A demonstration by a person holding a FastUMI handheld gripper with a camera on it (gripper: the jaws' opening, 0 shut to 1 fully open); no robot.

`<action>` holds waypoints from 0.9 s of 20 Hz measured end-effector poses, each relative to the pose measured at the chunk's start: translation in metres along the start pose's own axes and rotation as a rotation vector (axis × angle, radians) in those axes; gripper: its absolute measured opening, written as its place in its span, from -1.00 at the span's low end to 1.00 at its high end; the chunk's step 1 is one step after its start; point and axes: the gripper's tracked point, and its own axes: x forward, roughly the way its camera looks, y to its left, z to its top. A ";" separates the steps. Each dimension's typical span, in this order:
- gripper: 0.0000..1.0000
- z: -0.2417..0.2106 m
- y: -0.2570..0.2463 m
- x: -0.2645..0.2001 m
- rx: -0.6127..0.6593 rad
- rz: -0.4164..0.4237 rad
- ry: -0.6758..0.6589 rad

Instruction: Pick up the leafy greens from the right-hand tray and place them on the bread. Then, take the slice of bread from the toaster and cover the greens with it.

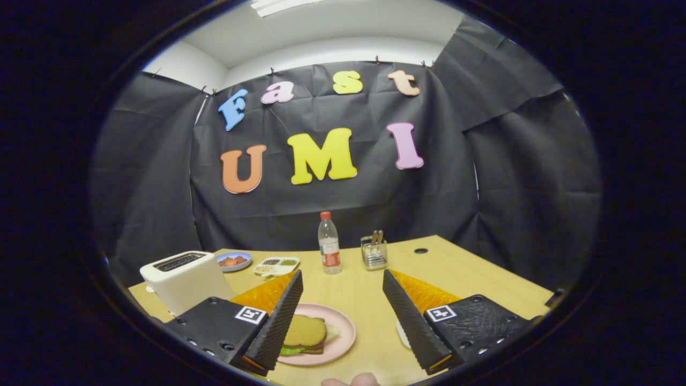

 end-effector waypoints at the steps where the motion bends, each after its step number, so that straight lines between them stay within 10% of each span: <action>1: 0.87 0.012 -0.009 -0.007 -0.008 0.000 -0.021; 18: 0.91 0.056 -0.049 -0.067 -0.055 0.002 -0.086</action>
